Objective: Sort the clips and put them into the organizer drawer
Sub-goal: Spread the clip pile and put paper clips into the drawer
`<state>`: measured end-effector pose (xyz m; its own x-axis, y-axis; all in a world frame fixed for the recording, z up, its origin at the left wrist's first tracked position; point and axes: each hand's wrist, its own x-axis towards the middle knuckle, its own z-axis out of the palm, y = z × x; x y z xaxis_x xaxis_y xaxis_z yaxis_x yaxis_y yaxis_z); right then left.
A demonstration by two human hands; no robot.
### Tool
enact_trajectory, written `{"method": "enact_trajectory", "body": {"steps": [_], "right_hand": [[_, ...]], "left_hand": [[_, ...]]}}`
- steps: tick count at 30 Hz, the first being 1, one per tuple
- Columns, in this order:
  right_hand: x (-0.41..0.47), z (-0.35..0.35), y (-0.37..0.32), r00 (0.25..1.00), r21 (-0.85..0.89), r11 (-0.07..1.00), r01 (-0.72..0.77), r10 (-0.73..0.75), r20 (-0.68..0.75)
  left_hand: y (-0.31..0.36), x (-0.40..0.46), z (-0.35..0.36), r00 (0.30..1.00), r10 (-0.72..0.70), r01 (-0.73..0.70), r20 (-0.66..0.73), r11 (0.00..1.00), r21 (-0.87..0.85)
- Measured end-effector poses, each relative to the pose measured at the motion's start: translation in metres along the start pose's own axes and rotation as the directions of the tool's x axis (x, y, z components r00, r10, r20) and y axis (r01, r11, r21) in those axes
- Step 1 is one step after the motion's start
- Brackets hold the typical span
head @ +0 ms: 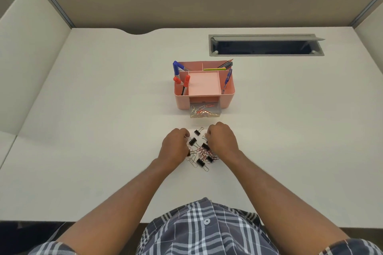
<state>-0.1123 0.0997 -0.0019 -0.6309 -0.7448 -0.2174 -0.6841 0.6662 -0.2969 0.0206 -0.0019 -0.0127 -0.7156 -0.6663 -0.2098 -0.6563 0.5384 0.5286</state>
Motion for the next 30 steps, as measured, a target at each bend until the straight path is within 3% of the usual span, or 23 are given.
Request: {"method": "enact_trajectory", "body": {"steps": [5,11,22,26,30], "right_hand": [[-0.002,0.000,-0.006,0.999,-0.059,0.998,-0.009,0.011,0.032],[-0.003,-0.002,-0.008,0.999,-0.008,1.000,-0.008,0.008,0.049],[-0.009,-0.019,-0.003,0.998,0.291,0.955,-0.057,0.043,0.055],[-0.010,-0.012,-0.003,0.997,0.294,0.956,0.000,-0.022,0.073],[-0.012,-0.004,-0.005,0.970,0.170,0.965,0.202,-0.221,0.100]], "left_hand": [[-0.003,0.003,0.001,0.996,0.065,-0.069,0.064,0.996,0.060],[-0.004,0.003,0.001,0.994,0.094,-0.100,0.057,0.989,0.114],[-0.006,0.002,0.001,0.985,0.145,-0.152,0.090,0.984,0.087],[-0.001,0.003,0.001,0.987,0.140,-0.147,0.083,0.984,0.097],[0.001,0.006,0.000,0.982,0.150,-0.164,0.113,0.979,0.122]]}}
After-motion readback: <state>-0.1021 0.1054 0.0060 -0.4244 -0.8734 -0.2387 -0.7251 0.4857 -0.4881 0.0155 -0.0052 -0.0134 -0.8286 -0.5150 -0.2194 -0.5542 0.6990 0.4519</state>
